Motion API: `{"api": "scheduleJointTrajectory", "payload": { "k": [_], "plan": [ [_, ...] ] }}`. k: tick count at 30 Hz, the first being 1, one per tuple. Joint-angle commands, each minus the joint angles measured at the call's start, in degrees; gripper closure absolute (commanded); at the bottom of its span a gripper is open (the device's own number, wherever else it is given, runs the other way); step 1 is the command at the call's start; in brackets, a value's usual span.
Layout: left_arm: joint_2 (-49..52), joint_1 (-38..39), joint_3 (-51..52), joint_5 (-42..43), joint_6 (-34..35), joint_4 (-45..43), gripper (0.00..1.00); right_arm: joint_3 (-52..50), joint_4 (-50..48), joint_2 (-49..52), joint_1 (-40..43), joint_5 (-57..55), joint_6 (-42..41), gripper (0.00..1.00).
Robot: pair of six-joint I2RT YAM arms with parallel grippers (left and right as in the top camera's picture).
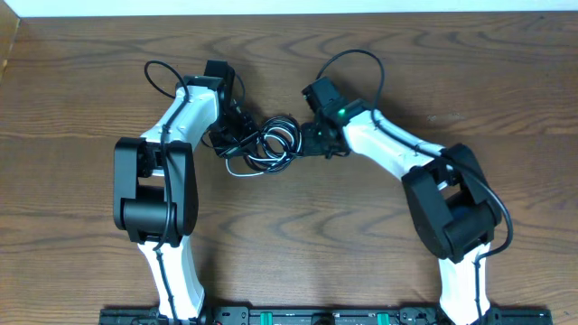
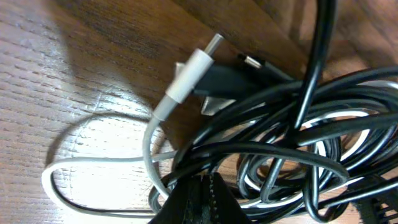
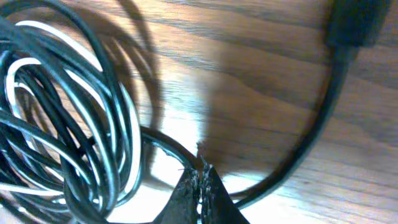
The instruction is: Untangle cables
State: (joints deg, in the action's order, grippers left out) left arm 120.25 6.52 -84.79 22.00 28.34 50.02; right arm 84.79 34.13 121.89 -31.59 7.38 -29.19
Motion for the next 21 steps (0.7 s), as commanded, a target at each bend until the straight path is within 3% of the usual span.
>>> {"api": "scheduleJointTrajectory", "payload": {
  "k": [1,11,18,21],
  "plan": [
    [0.7,-2.3,-0.1,-5.1,0.1,0.5,0.92,-0.3,3.1,0.4,5.5,-2.1,2.7,0.99],
    [0.7,-2.3,-0.1,-5.0,0.5,0.5,0.92,-0.3,8.7,0.4,10.6,-1.3,3.6,0.99],
    [-0.3,-2.9,-0.9,7.2,-3.7,4.2,0.92,-0.3,6.6,0.4,8.9,0.8,3.6,0.99],
    [-3.0,-3.5,-0.9,7.4,-2.2,5.7,0.93,-0.3,6.6,0.4,8.4,1.0,3.6,0.99]
  ]
}}
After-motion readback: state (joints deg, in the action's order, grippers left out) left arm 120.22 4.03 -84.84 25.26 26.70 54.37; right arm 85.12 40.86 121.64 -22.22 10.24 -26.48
